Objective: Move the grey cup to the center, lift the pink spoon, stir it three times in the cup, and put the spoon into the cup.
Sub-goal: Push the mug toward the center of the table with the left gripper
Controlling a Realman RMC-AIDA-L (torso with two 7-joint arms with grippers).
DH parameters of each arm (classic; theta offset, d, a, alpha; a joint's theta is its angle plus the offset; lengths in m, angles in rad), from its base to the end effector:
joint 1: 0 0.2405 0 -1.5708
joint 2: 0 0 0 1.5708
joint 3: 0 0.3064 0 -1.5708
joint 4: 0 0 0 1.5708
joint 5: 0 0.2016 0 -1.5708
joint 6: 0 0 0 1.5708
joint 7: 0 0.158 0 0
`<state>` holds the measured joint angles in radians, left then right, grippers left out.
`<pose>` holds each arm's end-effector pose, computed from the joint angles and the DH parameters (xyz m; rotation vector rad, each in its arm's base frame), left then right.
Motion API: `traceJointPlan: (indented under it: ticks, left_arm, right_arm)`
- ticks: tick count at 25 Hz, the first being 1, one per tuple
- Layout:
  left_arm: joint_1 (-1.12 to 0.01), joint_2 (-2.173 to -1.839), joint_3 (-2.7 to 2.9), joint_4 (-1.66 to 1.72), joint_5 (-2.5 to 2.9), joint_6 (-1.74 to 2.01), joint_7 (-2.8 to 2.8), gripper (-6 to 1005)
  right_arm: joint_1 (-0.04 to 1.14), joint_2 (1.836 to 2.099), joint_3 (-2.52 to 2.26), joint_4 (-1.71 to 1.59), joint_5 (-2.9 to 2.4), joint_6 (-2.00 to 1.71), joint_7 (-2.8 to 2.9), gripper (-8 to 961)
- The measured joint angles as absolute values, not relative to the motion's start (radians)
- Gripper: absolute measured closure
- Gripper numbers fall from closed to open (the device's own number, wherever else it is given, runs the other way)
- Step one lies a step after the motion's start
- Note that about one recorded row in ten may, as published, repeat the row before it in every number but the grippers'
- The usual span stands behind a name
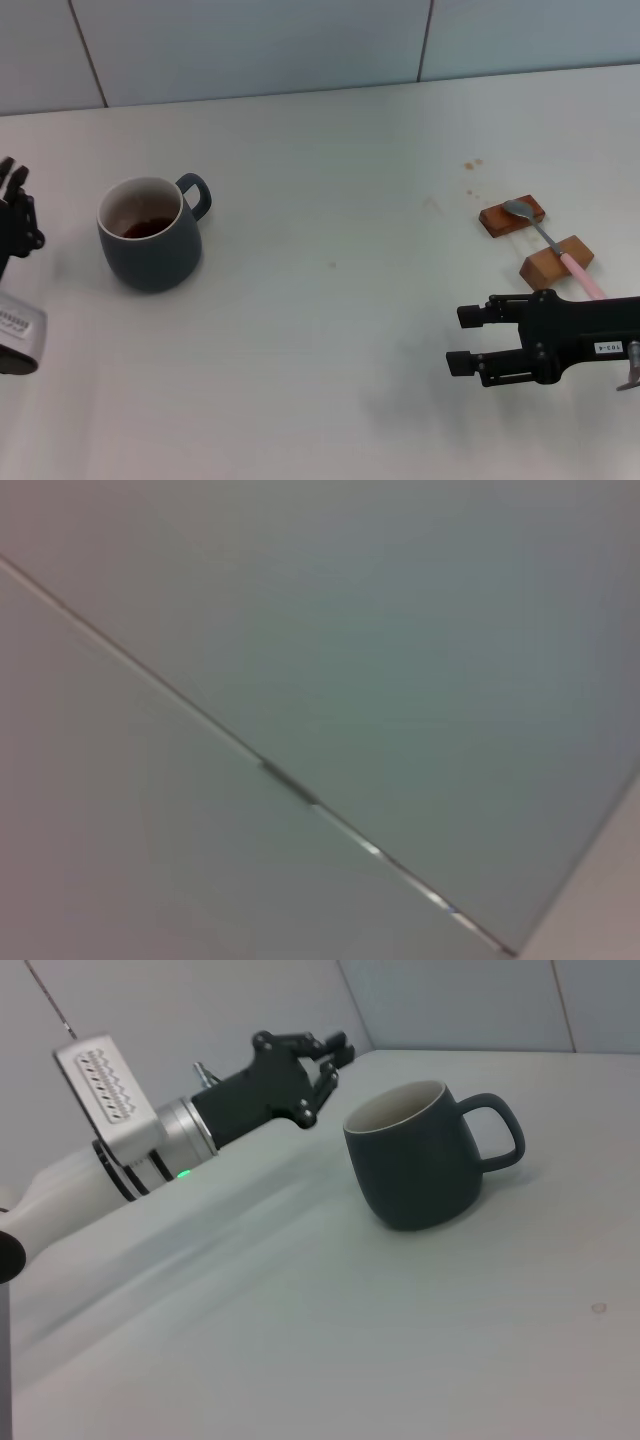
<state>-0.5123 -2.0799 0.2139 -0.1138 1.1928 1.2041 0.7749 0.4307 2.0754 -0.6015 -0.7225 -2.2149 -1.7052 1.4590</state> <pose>-0.3629 0.3638 -0.0412 -1.6547 0.2043 0.0349 0.3328 0.2969 -0.0299 -2.8122 0.8562 0.5551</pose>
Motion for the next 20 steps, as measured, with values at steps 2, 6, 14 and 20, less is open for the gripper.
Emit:
traceJointPlan:
  ticks: [2, 6, 14, 20]
  left_arm:
    - [-0.517, -2.080, 0.217, -0.115, 1.217, 1.180, 0.779, 719]
    - [-0.521, -2.080, 0.218, -0.117, 1.307, 1.136, 0.779, 959]
    - [-0.531, -2.080, 0.216, -0.127, 1.417, 1.098, 0.777, 1001]
    - [-0.540, -2.079, 0.218, -0.149, 1.539, 1.101, 0.776, 1000]
  right_arm:
    - [0.430, 2.075, -0.601, -0.722, -2.215, -1.706, 1.459, 220]
    - [0.429, 2.075, -0.601, -0.722, -2.215, -1.707, 1.459, 224]
    - [0.429, 2.075, -0.601, -0.722, -2.216, -1.707, 1.460, 232]
    - [0.430, 2.075, -0.601, -0.714, -2.218, -1.708, 1.460, 238]
